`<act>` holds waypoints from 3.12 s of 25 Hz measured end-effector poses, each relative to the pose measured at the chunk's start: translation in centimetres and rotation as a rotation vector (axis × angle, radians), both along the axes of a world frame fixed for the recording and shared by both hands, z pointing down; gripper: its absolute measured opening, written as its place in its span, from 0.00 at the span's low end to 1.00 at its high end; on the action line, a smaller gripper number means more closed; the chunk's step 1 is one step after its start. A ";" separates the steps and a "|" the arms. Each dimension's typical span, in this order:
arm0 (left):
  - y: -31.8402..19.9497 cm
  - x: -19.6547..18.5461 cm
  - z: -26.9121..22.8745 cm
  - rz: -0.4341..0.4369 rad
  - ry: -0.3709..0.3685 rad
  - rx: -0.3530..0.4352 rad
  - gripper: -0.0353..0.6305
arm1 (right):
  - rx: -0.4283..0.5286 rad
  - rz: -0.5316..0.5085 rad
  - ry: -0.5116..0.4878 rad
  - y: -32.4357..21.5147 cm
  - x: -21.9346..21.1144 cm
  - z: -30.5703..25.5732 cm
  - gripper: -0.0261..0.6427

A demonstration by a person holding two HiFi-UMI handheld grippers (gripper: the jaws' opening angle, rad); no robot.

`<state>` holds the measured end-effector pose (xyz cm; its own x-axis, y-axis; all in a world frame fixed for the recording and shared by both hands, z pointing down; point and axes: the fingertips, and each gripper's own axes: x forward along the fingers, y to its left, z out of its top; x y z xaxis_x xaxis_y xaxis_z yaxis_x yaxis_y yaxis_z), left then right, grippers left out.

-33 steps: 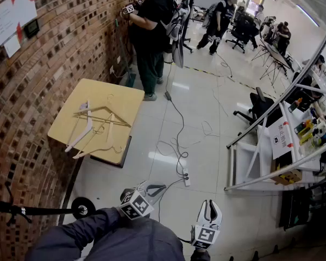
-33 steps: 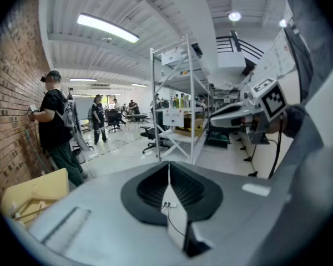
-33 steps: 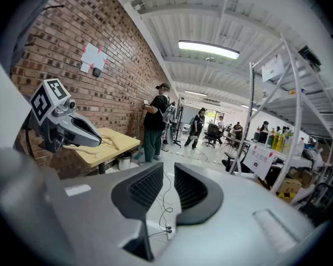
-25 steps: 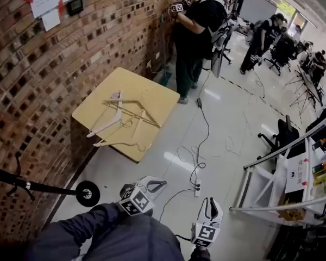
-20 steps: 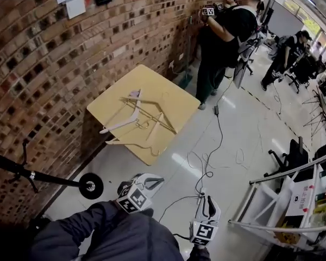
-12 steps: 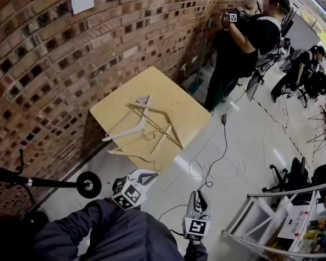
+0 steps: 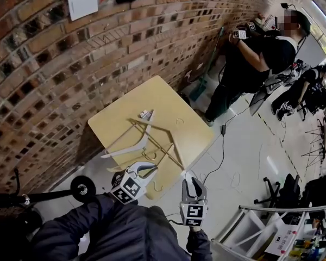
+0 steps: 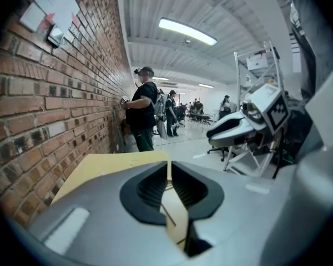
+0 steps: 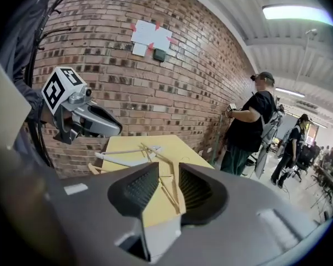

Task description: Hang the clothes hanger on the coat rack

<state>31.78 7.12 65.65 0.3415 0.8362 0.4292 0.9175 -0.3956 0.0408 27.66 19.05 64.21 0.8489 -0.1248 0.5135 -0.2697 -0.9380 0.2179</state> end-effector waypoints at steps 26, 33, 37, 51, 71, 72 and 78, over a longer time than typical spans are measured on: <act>0.4 8.6 -0.1 -0.486 -0.105 0.015 0.34 | -0.131 -0.365 -0.529 0.1 27.0 25.2 0.53; 0.5 8.7 0.3 -0.573 -0.115 0.043 0.34 | -0.080 -0.338 -0.655 0.5 26.5 27.0 0.45; 0.5 8.5 0.2 -0.624 -0.114 0.048 0.34 | -0.111 -0.311 -0.701 1.8 26.3 27.4 0.41; -2.3 7.8 -1.1 -0.823 -0.074 0.064 0.34 | -0.007 -0.654 -0.341 -3.5 30.1 15.4 0.36; -15.5 -4.6 -6.9 -1.287 0.067 0.070 0.34 | 0.172 -1.257 0.002 -27.0 18.3 -5.9 0.36; -16.4 -5.9 -7.2 -1.315 0.076 0.068 0.34 | 0.177 -1.289 0.014 -28.4 16.9 -6.8 0.36; -21.5 -15.4 -9.5 -1.475 0.136 0.071 0.33 | 0.207 -1.477 0.090 -36.2 6.7 -12.5 0.36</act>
<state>16.37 -14.37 56.19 0.8830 -0.3134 0.3493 -0.3092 -0.9485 -0.0694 34.31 -17.14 51.67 -0.0782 -0.9393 0.3340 -0.9716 0.1468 0.1854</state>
